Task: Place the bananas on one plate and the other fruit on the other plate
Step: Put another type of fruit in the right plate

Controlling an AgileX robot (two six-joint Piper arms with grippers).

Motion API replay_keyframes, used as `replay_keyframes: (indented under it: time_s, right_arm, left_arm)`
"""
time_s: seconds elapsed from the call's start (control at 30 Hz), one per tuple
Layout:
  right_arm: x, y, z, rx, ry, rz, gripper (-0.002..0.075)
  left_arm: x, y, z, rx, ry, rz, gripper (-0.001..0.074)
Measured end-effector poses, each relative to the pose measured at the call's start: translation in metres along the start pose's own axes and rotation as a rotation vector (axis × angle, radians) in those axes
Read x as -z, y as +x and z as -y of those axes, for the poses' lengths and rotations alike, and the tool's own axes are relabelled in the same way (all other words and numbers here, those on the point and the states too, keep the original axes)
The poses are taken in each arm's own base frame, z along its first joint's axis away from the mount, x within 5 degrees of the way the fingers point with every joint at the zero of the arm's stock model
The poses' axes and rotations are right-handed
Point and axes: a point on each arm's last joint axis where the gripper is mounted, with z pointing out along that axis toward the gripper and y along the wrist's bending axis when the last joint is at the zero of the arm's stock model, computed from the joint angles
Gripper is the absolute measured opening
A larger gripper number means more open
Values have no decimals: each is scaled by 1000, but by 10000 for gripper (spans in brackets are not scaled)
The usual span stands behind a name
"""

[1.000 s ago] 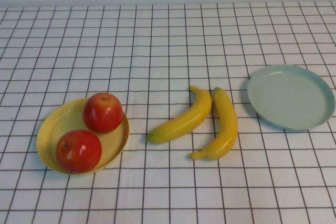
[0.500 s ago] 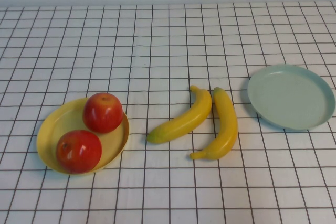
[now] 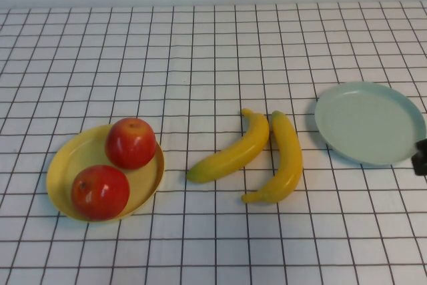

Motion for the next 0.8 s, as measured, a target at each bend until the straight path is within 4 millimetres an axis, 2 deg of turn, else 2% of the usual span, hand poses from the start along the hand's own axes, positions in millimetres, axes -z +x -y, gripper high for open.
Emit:
replay_keyframes:
  time_s: [0.1,0.23,0.37,0.47,0.57,0.67,0.73,0.8]
  right_arm:
    - [-29,-16,-15,50,71,-132,-16]
    - [-64,-40,-42,127,167,-208,-16]
    - [-98,-65,-51,140,198,-253,11]
    - [-123,-82,-53,133,210,-293,134]
    - [-144,-95,-58,104,176,-317,342]
    - [-164,-105,-63,75,138,-338,505]
    - [-178,-111,-65,59,123,-353,552]
    - [-190,-114,-66,46,114,-370,565]
  left_arm:
    - [0,0,0,0,0,0,-3]
    - [0,0,0,0,0,0,-3]
    - [0,0,0,0,0,0,-3]
    - [0,0,0,0,0,0,-3]
    - [0,0,0,0,0,0,-4]
    - [0,0,0,0,0,0,-3]
    - [0,0,0,0,0,0,-4]
    - [0,0,0,0,0,0,-3]
